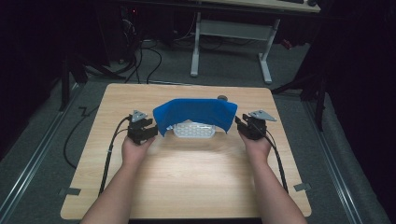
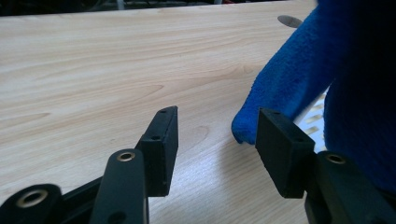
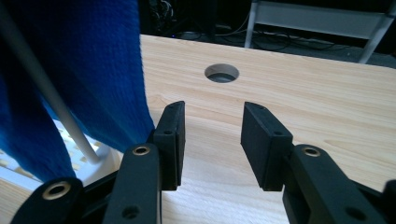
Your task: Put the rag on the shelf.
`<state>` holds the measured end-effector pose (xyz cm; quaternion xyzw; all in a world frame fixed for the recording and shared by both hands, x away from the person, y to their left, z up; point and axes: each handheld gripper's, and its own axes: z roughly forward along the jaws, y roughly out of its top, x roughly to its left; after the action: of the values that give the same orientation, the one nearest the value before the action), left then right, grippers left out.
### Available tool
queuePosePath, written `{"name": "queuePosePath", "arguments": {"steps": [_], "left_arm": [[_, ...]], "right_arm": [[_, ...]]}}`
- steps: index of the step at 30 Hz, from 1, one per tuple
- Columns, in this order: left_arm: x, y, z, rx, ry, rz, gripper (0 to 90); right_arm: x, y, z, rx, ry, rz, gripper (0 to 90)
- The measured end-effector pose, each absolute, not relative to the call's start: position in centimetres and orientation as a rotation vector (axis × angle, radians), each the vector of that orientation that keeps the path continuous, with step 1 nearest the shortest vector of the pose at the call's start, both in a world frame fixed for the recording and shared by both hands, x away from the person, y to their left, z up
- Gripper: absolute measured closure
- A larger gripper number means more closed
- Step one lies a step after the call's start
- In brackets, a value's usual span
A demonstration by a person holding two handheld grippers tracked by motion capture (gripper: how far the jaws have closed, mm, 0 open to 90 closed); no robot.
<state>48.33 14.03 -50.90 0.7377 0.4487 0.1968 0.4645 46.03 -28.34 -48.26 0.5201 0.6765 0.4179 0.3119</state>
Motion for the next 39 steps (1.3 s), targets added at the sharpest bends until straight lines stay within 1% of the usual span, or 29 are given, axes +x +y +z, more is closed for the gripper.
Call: {"name": "queuePosePath", "arguments": {"steps": [9,10,18,19,20,23,27,34,36,38,39], "left_arm": [[47.2,15.5,-51.2,1.791,1.121,0.505,49.9],[46.8,15.7,-51.3,1.787,1.132,0.492,49.9],[44.6,16.2,-51.1,1.787,1.123,0.516,48.7],[44.3,16.3,-51.1,1.782,1.12,0.522,48.7],[44.0,16.3,-51.1,1.784,1.118,0.524,48.1],[42.8,16.6,-51.0,1.791,1.117,0.531,46.5],[41.4,16.8,-50.9,1.814,1.105,0.543,44.9],[39.2,17.5,-50.8,1.822,1.098,0.526,43.8],[38.3,17.6,-50.9,1.835,1.092,0.522,43.3],[37.5,17.6,-51.0,1.84,1.091,0.507,43.0],[36.6,17.4,-51.1,1.847,1.081,0.49,42.4]], "right_arm": [[44.8,-28.7,-48.1,1.352,1.799,1.078,59.2],[44.3,-28.7,-47.9,1.332,1.781,1.098,59.2],[42.8,-28.8,-47.6,1.296,1.816,1.069,55.7],[42.2,-28.8,-47.5,1.259,1.805,1.086,54.9],[41.7,-28.8,-47.4,1.255,1.813,1.078,52.2],[41.0,-28.9,-47.4,1.254,1.837,1.073,49.4],[39.4,-29.2,-47.3,1.229,1.824,1.092,47.6],[37.1,-29.8,-47.8,1.249,1.844,1.095,43.8],[35.7,-29.9,-48.2,1.241,1.854,1.094,42.5],[35.3,-29.9,-48.3,1.235,1.856,1.096,42.3],[34.2,-29.8,-48.5,1.233,1.86,1.103,41.0]]}}
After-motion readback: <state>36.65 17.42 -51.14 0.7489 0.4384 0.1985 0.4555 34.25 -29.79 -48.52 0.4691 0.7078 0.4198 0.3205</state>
